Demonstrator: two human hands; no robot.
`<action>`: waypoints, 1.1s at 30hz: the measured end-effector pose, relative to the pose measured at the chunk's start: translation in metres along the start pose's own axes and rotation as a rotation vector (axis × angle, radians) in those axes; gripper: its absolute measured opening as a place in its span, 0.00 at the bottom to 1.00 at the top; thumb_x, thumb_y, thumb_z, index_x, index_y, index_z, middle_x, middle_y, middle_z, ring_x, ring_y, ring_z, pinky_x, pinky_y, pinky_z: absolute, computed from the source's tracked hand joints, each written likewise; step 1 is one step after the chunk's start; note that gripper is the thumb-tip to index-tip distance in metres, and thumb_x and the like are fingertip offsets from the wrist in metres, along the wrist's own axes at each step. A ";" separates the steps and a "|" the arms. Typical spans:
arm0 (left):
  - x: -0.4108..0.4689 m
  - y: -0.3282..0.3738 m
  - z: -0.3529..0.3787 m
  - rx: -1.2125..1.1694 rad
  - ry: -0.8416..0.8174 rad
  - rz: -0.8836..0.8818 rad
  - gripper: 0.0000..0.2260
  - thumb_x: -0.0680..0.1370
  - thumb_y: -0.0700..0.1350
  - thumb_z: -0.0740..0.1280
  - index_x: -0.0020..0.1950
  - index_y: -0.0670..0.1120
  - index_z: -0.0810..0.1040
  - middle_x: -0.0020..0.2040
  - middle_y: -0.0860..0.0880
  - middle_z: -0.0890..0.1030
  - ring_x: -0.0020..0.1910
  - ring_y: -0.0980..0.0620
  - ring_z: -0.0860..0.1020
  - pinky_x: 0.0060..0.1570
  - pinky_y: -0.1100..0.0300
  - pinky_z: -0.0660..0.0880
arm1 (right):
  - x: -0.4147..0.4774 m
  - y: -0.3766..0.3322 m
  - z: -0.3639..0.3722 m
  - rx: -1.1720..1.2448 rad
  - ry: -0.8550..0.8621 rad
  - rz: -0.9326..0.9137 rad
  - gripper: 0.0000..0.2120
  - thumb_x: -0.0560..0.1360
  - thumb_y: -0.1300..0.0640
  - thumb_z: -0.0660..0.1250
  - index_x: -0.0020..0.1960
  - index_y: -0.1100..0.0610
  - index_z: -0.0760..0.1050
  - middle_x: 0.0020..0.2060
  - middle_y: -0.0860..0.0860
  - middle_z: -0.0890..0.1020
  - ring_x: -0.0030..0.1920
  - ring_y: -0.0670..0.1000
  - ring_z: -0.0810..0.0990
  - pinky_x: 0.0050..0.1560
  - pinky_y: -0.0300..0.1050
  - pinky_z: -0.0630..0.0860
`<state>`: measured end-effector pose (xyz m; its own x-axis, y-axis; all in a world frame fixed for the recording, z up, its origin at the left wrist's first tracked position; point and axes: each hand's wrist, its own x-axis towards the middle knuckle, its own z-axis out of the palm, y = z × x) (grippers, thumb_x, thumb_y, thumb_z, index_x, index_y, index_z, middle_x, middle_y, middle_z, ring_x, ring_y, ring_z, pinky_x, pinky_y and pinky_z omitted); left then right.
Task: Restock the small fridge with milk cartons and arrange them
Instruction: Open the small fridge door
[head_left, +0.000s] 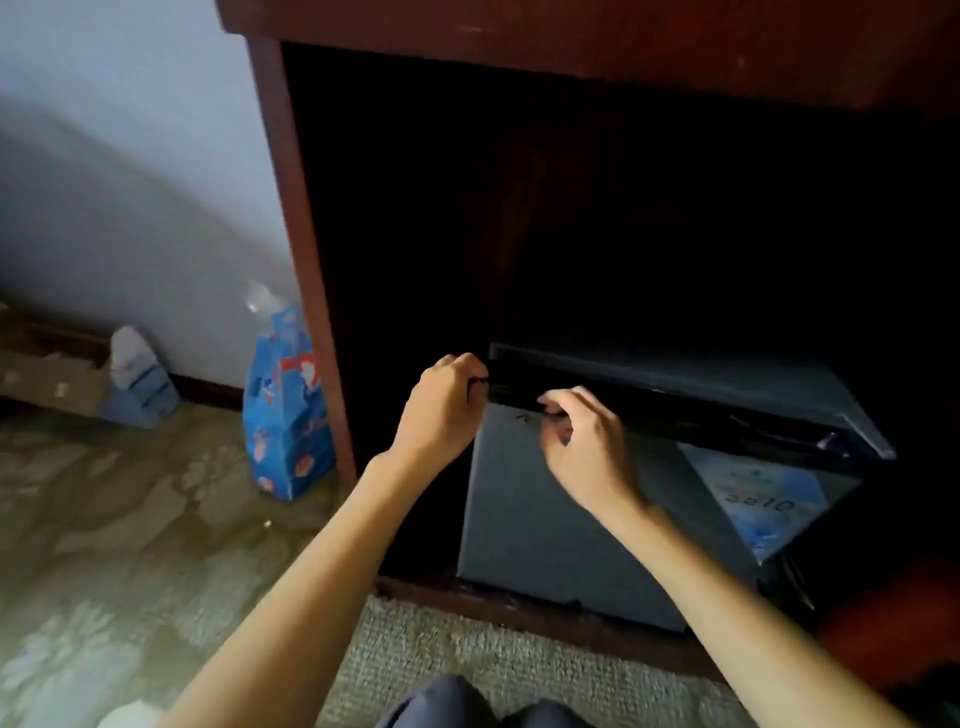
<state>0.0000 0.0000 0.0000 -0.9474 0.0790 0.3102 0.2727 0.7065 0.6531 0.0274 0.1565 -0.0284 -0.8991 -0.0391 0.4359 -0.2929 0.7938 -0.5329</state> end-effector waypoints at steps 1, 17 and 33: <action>0.002 0.004 0.011 0.042 -0.007 0.044 0.14 0.79 0.36 0.57 0.61 0.41 0.77 0.59 0.44 0.77 0.58 0.45 0.76 0.54 0.54 0.74 | -0.004 0.007 -0.002 -0.020 0.061 -0.013 0.13 0.73 0.67 0.63 0.57 0.63 0.76 0.52 0.57 0.78 0.42 0.57 0.80 0.41 0.54 0.78; -0.040 0.035 0.032 0.460 -0.191 0.147 0.16 0.77 0.40 0.57 0.65 0.44 0.69 0.63 0.47 0.68 0.63 0.46 0.65 0.57 0.53 0.62 | -0.033 0.001 -0.025 -0.157 -0.149 0.219 0.19 0.74 0.69 0.60 0.64 0.60 0.68 0.63 0.51 0.65 0.41 0.53 0.73 0.39 0.50 0.71; -0.194 0.133 0.008 0.129 -0.422 0.384 0.21 0.74 0.26 0.52 0.57 0.39 0.80 0.60 0.41 0.77 0.61 0.44 0.74 0.61 0.56 0.71 | -0.206 -0.033 -0.135 -0.210 0.087 0.298 0.13 0.74 0.65 0.59 0.49 0.58 0.82 0.54 0.51 0.78 0.53 0.54 0.77 0.50 0.45 0.74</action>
<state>0.2190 0.0845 0.0210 -0.7764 0.6012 0.1890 0.6125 0.6495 0.4505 0.2664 0.2207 -0.0025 -0.9012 0.2566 0.3492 0.0585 0.8705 -0.4888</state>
